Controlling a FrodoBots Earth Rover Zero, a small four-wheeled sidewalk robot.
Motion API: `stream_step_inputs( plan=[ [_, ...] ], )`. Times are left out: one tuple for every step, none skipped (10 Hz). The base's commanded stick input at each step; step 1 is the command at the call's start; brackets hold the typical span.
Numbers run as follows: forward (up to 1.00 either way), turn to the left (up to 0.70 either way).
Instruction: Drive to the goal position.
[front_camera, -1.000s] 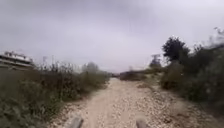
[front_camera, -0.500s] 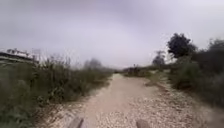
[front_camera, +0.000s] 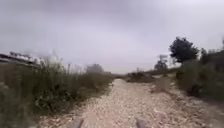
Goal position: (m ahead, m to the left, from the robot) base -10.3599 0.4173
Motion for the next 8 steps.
stream_step_inputs(
  plan=[
    [0.0, 0.0],
    [0.0, 0.0],
    [0.0, 0.0],
    [0.0, -0.59],
    [0.0, -0.85],
    [0.0, -0.85],
    [0.0, -0.85],
    [0.0, -0.85]
  ],
)
